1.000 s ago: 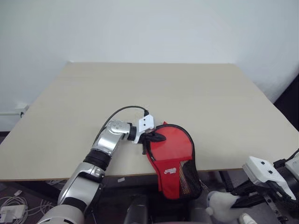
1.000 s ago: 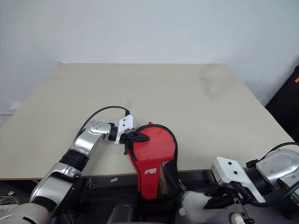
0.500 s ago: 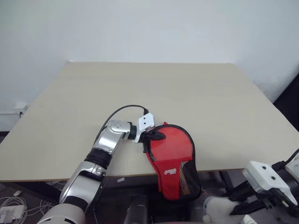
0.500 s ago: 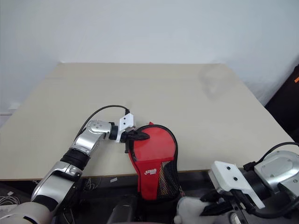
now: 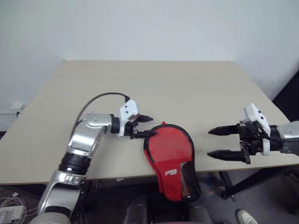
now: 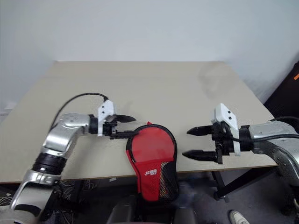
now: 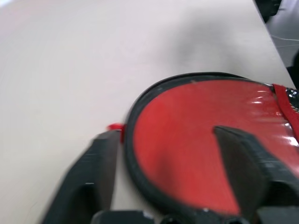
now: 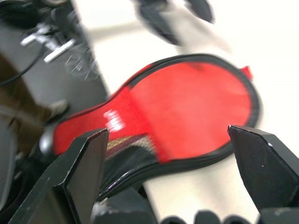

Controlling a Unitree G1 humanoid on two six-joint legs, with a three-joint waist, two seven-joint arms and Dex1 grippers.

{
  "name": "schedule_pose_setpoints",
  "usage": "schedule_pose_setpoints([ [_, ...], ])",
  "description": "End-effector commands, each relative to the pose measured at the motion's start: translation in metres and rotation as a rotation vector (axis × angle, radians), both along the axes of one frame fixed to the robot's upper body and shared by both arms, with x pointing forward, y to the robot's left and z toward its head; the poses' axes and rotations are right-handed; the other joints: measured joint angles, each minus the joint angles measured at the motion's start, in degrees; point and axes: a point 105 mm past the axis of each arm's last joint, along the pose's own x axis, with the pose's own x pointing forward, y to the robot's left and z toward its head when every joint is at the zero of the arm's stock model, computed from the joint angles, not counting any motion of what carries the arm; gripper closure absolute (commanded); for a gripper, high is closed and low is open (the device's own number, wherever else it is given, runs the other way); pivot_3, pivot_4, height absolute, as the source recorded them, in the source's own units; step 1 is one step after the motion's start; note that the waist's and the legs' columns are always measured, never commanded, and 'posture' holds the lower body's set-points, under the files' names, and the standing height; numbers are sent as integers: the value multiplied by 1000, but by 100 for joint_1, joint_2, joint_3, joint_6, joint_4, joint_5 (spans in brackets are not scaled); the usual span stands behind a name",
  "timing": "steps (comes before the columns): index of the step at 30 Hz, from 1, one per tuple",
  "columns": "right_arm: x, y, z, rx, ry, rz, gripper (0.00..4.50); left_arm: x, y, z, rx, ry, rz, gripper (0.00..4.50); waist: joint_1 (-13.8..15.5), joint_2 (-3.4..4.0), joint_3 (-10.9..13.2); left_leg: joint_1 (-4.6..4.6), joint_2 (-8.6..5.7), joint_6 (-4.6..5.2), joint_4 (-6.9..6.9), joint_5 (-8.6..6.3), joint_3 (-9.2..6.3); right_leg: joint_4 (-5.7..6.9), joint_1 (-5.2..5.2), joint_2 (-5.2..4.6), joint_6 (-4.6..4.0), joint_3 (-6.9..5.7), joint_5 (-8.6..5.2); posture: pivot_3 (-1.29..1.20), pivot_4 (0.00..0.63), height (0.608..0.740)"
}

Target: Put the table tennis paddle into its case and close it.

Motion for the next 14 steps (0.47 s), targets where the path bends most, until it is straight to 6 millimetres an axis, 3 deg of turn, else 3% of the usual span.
schedule_pose_setpoints([
  [1, 22, 0, 6, 18, -60, -103, 0, 1, 26, 29, -55, -45, 115, 18, -5, 1, 1, 0, 0, 0, 2, 0, 0, 1, 0, 1, 0, 0, 1, 0, 0, 654],
  [5, 39, 9, 8, 70, -90, -170, 0, 6, 76, 30, -43, -75, 339, 18, -8, 19, 7, 2, 1, -8, 2, 5, 4, 3, 0, 4, 1, 0, 2, 0, 0, 654],
  [7, 45, 13, 8, 84, -102, -200, 0, 5, 92, 28, -58, -74, 416, 18, 0, 27, 9, 5, -4, -9, -2, 5, 8, 4, -1, 5, 2, -1, 2, 0, 0, 654],
  [14, 62, 24, 5, 119, -106, -256, 0, -7, 125, -12, -47, 2, 596, 18, 3, 27, 8, 5, -8, -13, -16, 6, 23, 5, -10, 8, 4, 5, 3, 0, 0, 654],
])
